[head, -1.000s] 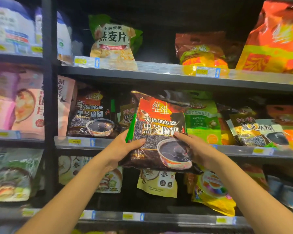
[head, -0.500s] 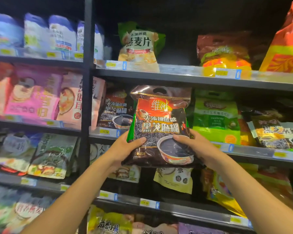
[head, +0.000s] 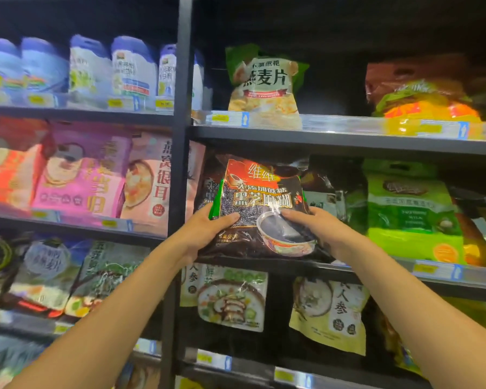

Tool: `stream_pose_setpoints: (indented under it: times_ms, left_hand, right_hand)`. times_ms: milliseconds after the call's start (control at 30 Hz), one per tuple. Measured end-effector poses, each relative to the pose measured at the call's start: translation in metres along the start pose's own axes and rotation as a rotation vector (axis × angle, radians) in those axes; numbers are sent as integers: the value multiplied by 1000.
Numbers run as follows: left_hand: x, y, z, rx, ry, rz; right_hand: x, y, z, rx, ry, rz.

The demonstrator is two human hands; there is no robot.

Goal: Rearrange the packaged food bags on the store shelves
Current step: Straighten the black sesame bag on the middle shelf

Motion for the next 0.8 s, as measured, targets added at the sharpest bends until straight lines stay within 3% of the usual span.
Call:
stream_pose_setpoints:
  times_ms: [233, 433, 667, 800]
  left_hand:
    - [-41, 54, 0, -21, 118, -7]
    - [-50, 85, 3, -77, 78, -6]
    - [-46, 121, -20, -114, 54, 128]
    - [-49, 129, -26, -154, 57, 148]
  right_hand:
    - [22, 69, 19, 96, -117, 24]
    - [24, 104, 10, 37, -133, 78]
    - [27, 121, 33, 61, -191, 173]
    - [39, 124, 49, 90, -158, 146]
Point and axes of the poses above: each hand's wrist, its own y-axis towards the middle knuckle, its own x-axis out of the palm, z = x × y, the point moved 8 cm from there along y, towards the middle knuckle, and after that the axes turned 9 degrees about -x, right-handed, at the moved point
